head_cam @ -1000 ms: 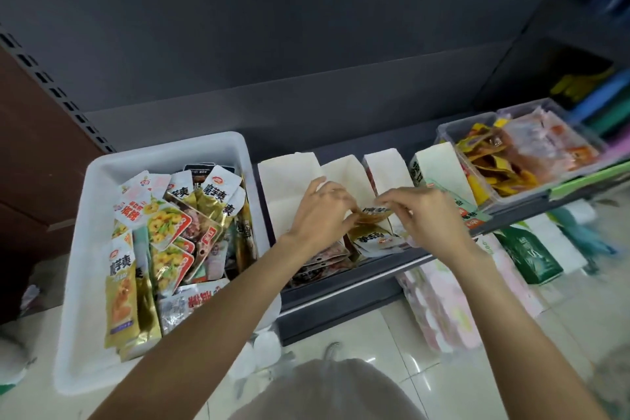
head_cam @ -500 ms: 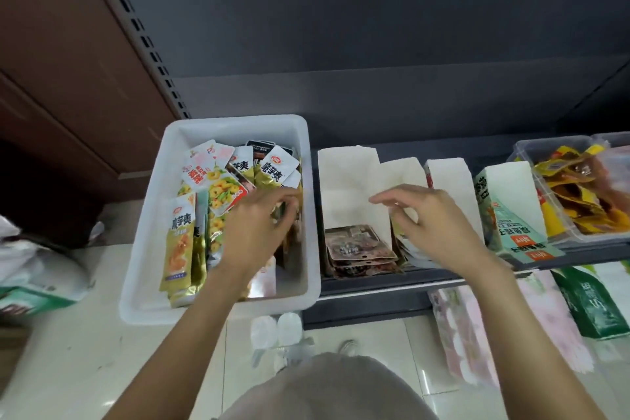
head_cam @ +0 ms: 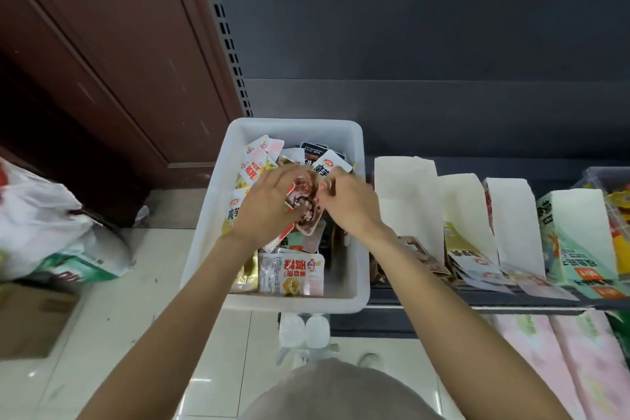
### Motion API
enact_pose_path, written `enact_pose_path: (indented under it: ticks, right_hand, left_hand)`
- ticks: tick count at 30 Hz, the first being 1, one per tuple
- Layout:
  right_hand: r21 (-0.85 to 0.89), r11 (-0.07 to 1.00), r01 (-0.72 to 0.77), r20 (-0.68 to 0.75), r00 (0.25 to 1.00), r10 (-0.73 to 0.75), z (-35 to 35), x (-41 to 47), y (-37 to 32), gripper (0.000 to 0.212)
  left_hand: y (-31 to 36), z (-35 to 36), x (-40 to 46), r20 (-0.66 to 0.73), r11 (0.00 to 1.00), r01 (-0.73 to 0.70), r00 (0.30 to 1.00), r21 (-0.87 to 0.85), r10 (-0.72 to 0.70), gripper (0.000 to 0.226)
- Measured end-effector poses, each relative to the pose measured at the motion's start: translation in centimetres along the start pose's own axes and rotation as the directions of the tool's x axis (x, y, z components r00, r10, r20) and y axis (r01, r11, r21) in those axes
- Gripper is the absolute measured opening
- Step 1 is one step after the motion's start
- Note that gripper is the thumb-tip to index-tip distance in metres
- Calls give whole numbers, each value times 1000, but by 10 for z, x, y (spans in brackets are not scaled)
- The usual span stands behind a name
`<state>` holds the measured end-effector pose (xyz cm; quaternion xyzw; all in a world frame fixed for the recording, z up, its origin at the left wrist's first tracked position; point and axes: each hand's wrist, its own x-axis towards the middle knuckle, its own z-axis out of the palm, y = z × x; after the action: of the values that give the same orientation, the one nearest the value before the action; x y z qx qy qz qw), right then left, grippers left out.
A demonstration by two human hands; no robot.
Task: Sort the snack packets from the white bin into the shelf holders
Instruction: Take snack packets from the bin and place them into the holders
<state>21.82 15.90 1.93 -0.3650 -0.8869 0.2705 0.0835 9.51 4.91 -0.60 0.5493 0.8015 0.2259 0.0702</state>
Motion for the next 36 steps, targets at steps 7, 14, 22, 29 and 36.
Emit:
enact_pose_path:
  ticks: [7,14,22,29,36]
  right_hand:
    - [-97,973,207,-316,921,-228,-56,-7,4,16]
    - [171,960,223,-336,929,-156,-86,-25,30,21]
    - [783,622,22,-162,972,170,-121,-58,61,25]
    - [810,586,16,-304,866,396,-129,-76,67,19]
    - [618,785,51,-371,899,233,-146,-89,59,20]
  left_hand:
    - [23,-39,56,36,980,-171,984,-105,175,42]
    - [36,-45,63,196,893,-72,965,-444,175,13]
    - [103,-40,43,231,534,221,972,-816,-50,10]
    - [141,-26,39,-22,948,-191,981,-254,192,58]
    - [155,1,52,-136,914,-333,941,-230,309,28]
